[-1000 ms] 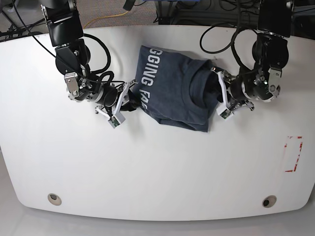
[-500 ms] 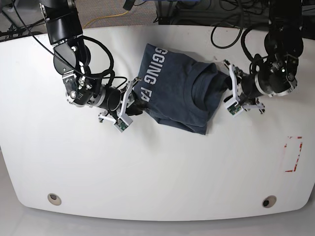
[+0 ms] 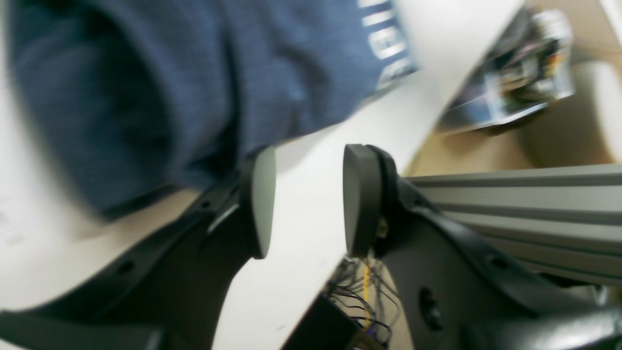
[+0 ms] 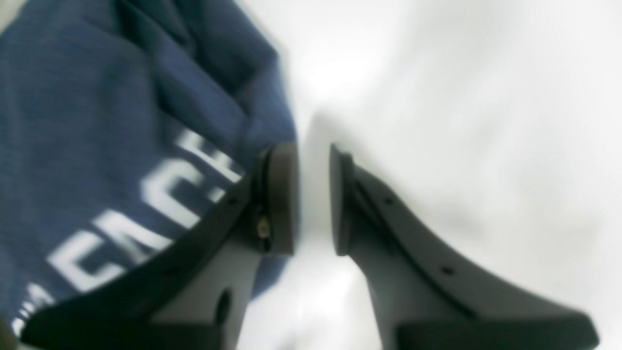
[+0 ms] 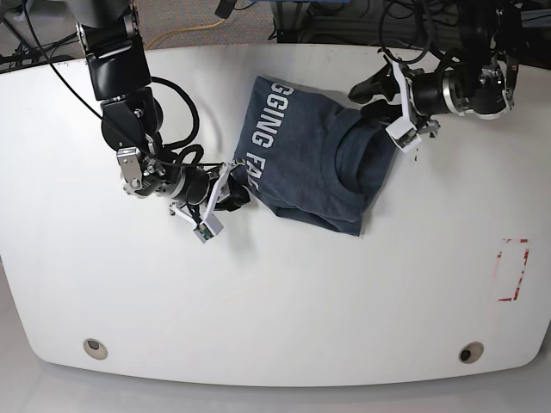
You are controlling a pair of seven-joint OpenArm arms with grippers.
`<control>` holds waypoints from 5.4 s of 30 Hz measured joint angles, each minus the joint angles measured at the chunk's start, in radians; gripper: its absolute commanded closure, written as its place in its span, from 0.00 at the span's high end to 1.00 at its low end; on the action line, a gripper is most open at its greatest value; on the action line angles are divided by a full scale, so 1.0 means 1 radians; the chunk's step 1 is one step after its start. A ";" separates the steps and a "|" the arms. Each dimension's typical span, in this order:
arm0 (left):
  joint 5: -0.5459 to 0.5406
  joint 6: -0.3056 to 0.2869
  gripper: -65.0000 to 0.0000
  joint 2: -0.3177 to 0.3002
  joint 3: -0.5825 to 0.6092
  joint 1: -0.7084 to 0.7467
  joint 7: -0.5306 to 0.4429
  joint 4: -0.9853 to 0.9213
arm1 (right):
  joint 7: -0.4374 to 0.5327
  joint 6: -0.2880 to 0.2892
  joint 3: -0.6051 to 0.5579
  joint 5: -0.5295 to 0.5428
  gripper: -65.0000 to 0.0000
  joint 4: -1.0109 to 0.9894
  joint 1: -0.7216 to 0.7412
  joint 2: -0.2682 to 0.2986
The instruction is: Fold the T-shirt properly
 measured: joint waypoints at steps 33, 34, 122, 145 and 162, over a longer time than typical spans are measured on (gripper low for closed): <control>0.456 -0.005 0.32 -0.049 0.068 -0.437 -0.044 -0.266 | 0.048 -0.006 -0.040 0.004 0.18 0.205 -0.302 -0.053; 0.456 -0.004 0.32 -0.048 0.047 -0.432 -0.043 -0.245 | 0.047 -0.005 -0.059 0.004 0.18 0.206 -0.301 -0.061; 0.958 0.134 0.59 0.327 -0.437 -0.149 -0.623 -0.171 | 0.391 0.015 0.271 -0.593 0.18 0.331 -0.355 -0.129; 1.010 0.310 0.59 0.504 -0.263 0.458 -0.862 0.009 | 0.654 0.007 0.481 -0.478 0.18 0.364 -0.760 -0.118; 0.919 0.314 0.58 0.503 -0.267 0.874 -0.865 0.005 | 0.670 -0.003 0.479 -0.334 0.18 0.470 -1.209 -0.110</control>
